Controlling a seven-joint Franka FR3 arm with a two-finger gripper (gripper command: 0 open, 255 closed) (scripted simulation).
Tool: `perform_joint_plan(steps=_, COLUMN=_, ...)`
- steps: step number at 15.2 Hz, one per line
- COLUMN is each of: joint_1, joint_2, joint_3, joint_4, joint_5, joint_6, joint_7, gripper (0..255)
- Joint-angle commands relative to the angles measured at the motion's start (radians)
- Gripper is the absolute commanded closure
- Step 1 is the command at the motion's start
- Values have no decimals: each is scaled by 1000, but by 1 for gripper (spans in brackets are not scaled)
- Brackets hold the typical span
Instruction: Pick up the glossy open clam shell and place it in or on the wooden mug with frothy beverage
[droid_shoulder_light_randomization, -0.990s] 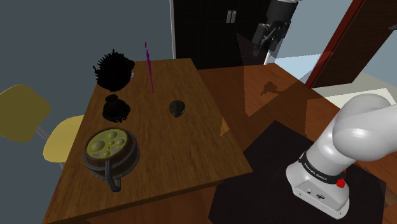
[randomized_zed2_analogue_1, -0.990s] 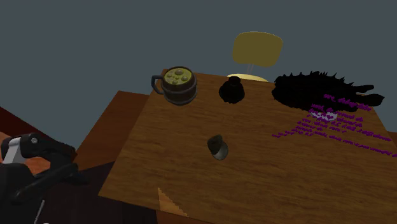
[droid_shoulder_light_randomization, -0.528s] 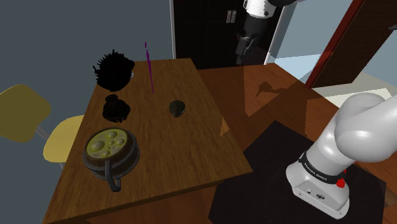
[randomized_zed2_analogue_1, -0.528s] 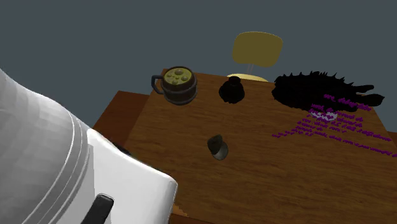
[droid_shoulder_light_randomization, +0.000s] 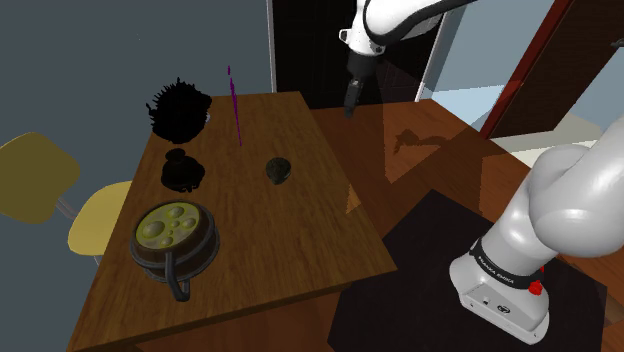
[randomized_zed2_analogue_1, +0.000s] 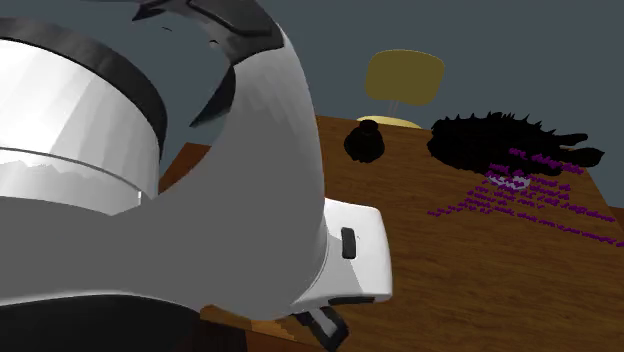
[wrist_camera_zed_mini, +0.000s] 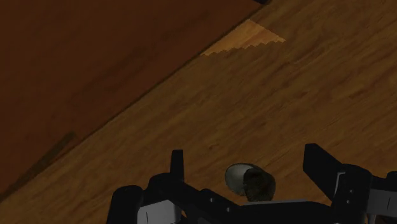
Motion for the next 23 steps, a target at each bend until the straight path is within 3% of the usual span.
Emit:
perform_joint_plan(steps=1, joint_1=19, joint_2=78, joint_3=-7, joint_4=38, joint_5=18, joint_6=36, joint_7=-84, gripper=0)
perform_joint_plan(steps=12, joint_1=67, joint_2=458, joint_3=51, joint_4=262, joint_5=104, joint_6=159, joint_7=-473, gripper=0)
perform_joint_plan(steps=20, joint_1=86, joint_2=697, joint_3=136, joint_4=436, joint_5=97, joint_6=205, joint_7=-690, gripper=0)
perform_joint_plan(steps=23, joint_1=88, joint_2=730, joint_3=143, joint_4=445, joint_5=95, joint_6=227, joint_7=-704, gripper=0)
